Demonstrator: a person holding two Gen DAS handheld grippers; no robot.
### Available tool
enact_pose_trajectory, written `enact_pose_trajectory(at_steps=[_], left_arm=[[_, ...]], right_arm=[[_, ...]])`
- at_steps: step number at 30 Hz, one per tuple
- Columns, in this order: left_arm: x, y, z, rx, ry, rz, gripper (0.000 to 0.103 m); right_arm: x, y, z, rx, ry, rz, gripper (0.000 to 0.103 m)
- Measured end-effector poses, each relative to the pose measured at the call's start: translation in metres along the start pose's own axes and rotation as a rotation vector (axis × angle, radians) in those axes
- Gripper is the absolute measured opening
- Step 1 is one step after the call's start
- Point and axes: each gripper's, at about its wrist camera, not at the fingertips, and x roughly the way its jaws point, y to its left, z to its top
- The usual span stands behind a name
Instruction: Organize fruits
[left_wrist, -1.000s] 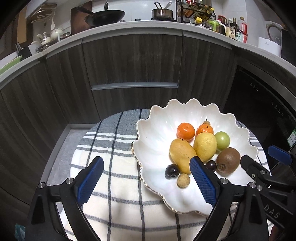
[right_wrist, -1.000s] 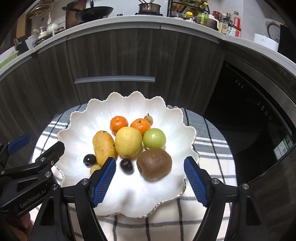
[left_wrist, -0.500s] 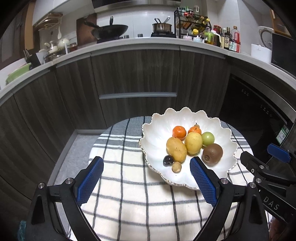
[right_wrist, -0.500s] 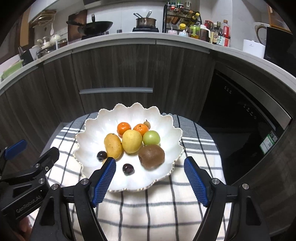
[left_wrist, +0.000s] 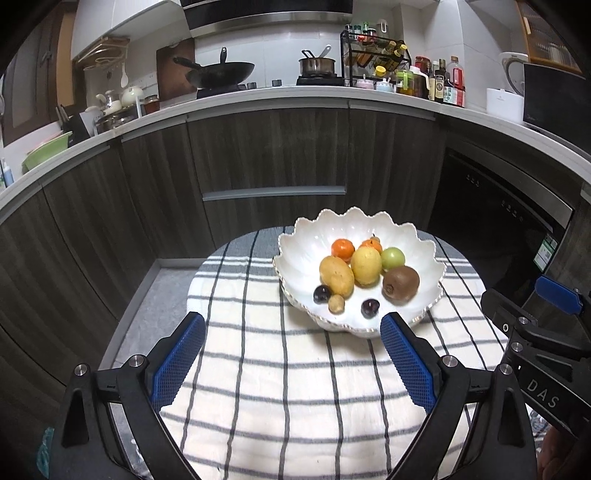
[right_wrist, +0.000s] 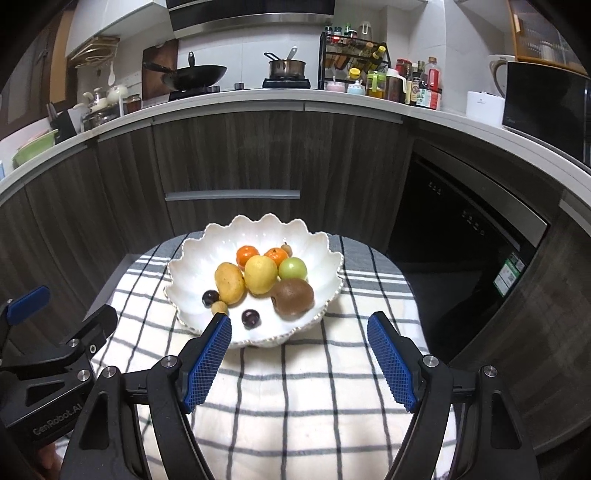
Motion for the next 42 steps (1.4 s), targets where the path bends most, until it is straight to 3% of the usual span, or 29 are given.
enact_pose_trajectory(at_steps=[14,18,27,42], left_arm=[[-0.014,-0.009,-0.047,0.044,-0.028,0.028,0.102],[-0.018,-0.007,-0.061,0.036,-0.041,0.043,0.103],[-0.022,-0.004,-0.080,0.015,-0.075,0.070,0.103],[-0.015,0.000,-0.098,-0.007,-0.076,0.075,0.103]], right_arm=[[-0.013,-0.009,-0.052,-0.020,-0.031,-0.041,0.077],[-0.018,-0.008,-0.063,-0.032,-0.062,-0.059,0.088],[-0.028,-0.006,-0.080,-0.034,-0.138,-0.044,0.088],[-0.020,-0.009,-0.098,-0.007,-0.098,-0.015,0.088]])
